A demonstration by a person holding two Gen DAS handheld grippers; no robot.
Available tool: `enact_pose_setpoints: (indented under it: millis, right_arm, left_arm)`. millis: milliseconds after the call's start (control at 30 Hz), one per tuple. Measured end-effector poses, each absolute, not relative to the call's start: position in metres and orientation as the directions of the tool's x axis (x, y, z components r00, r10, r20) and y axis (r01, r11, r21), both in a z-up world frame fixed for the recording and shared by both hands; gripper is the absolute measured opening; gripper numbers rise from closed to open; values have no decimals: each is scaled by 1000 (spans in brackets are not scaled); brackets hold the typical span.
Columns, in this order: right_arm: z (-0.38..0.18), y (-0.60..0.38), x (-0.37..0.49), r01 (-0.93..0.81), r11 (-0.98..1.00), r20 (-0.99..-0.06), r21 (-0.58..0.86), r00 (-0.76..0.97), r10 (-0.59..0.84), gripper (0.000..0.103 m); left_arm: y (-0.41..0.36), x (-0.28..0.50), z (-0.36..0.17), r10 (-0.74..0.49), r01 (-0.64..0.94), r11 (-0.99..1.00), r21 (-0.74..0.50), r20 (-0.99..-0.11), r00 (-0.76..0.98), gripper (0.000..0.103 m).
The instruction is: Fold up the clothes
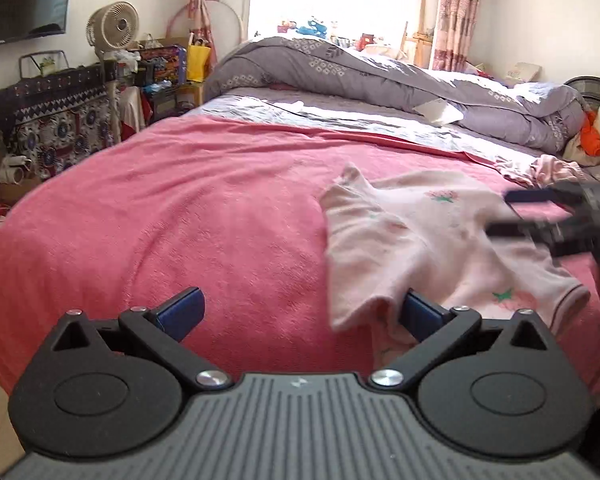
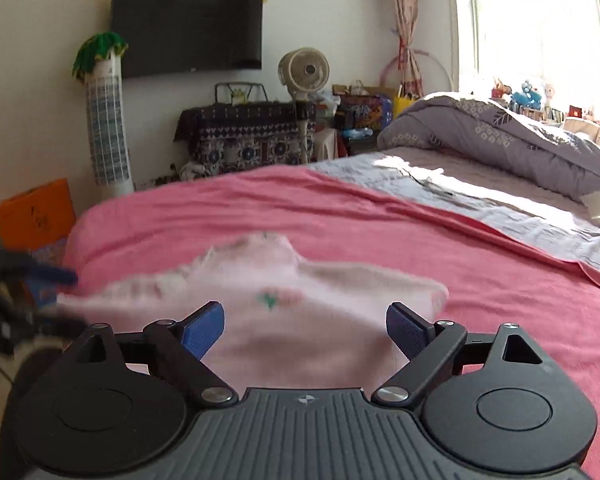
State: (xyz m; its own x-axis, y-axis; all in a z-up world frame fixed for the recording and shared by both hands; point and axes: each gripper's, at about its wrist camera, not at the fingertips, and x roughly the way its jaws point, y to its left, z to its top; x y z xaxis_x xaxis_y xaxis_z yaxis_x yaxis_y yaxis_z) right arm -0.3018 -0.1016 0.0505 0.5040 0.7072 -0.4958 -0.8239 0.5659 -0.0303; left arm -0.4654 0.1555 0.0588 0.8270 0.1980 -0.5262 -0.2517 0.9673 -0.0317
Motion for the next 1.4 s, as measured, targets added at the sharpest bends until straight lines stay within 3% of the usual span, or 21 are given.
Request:
enact_pose_setpoints:
  millis: [67,100,167,233,300,433,567,700,800,833,867,900,967,1167,1400]
  right_arm:
    - [31,-126,-327,-798,601,-477,-30,540,694,91]
    - [26,-139,-335,-790,610,-466,62,518,718,91]
    - [20,-153,-346,-775,610,-460,162,488,742,91]
    - [18,-158,-361,-786,603,-452,137,492,744,91]
    - [21,-163,-369,-804,565,-454,186,440,775,91]
    - [33,-198,-351,-759,446,-369,474,288,884,85]
    - [35,-249,-300,-576,428,-247,697,368,897,88]
    - [34,-246,-234,-450,368,-224,813,341,913,88]
    - [35,-205,-200,-465,383,-294,798,254,921,85]
    - [32,-190,-191,-459,401,-332,793,227,916,83]
    - [28,-175,-182,-453,419,-369,787,200,908,71]
    - [23,-162,-174,-438,436,-399,786,178,899,50]
    - [8,-142,-161,-392,465,-443,794,151,884,27]
    - [-9,-123,-134,-318,501,-459,805,202,865,12]
    - [-17,-110,-116,-325,507,-450,798,237,861,11]
  left_arm:
    - [153,-460,77,261,-283,959,26,-472,842,103]
    - [151,-456,89,282,-291,955,47,-437,854,103]
    - [144,-446,106,262,-265,963,47,-378,888,103]
    - [128,-430,118,176,-180,983,18,-341,924,103]
    - [107,-415,118,93,-92,996,20,-346,934,103]
    - [52,-395,97,16,24,995,92,-404,915,103]
    - [15,-392,73,-83,135,987,84,-451,889,103]
    - [-24,-388,54,-100,207,958,200,-443,891,103]
    - [-44,-380,36,-64,216,927,306,-440,896,103]
    - [-46,-377,29,-73,237,922,307,-465,883,103]
    - [-44,-376,23,-97,263,920,289,-483,870,102]
    - [-41,-376,17,-127,289,920,266,-494,860,102]
    - [-34,-376,8,-184,337,915,224,-511,840,102]
    - [-25,-378,5,-241,388,902,191,-521,819,102]
    - [-27,-382,6,-223,367,908,203,-507,832,102]
